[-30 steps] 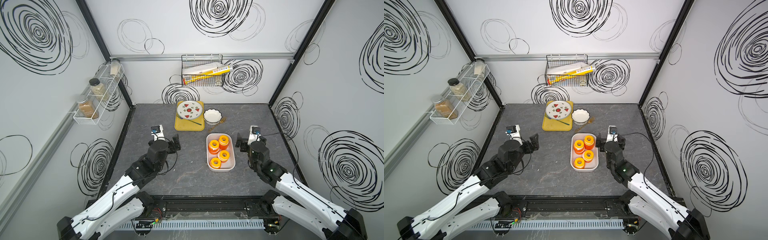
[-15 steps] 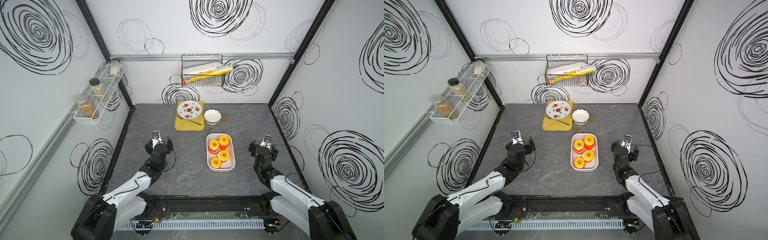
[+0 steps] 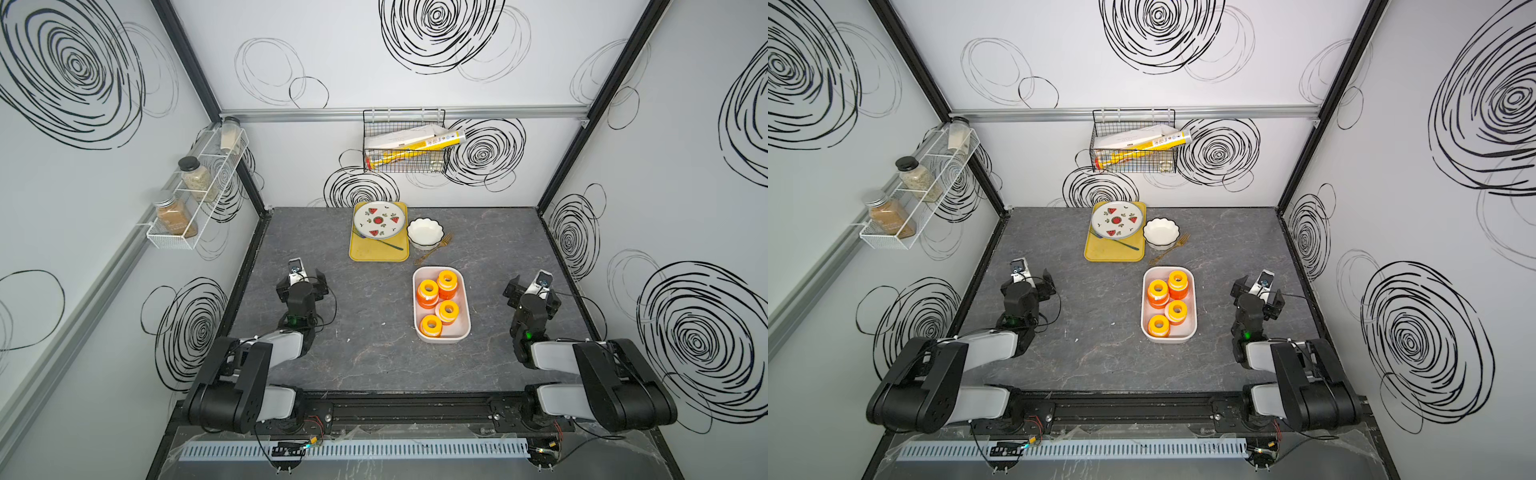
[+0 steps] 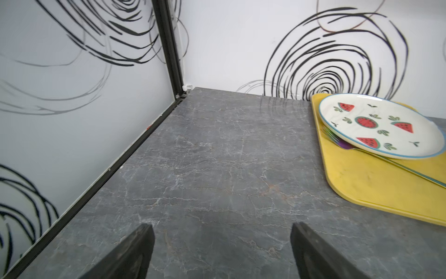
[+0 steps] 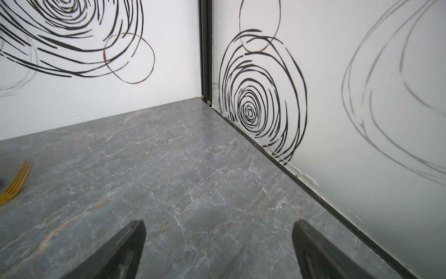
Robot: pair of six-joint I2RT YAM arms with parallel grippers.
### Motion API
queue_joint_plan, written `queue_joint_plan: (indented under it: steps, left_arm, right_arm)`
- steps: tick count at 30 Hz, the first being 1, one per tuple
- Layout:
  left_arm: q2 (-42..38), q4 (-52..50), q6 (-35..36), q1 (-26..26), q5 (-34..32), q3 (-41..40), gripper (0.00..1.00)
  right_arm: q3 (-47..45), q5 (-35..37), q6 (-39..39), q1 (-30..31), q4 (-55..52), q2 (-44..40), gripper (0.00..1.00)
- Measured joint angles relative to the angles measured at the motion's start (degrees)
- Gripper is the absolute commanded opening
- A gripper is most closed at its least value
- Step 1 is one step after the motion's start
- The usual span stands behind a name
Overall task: Put the sealing tape into the storage box
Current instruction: Reset both arms
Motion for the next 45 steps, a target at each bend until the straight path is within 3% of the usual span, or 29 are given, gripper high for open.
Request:
queue_joint_plan:
  steps: [5, 10, 19, 45]
  left_arm:
    - [6.0, 4.2, 0.3, 3.1, 4.3, 1.1, 0.95]
    - [6.7, 11.1, 1.5, 3.2, 9.2, -2.1, 0.99]
    - [7.7, 13.8, 1.8, 5.6, 14.8, -2.8, 0.99]
    - [7.7, 15.0, 1.8, 5.6, 15.8, -2.8, 0.99]
  right_arm:
    - [0.0, -4.7, -2.3, -0.4, 3.7, 1.9, 1.0]
    - [-0.6, -9.0, -4.6, -0.4, 10.9, 5.8, 1.0]
    - [2.1, -14.0, -5.3, -2.4, 8.3, 8.0, 1.0]
    - [2.1, -15.9, -5.3, -2.9, 6.8, 8.0, 1.0]
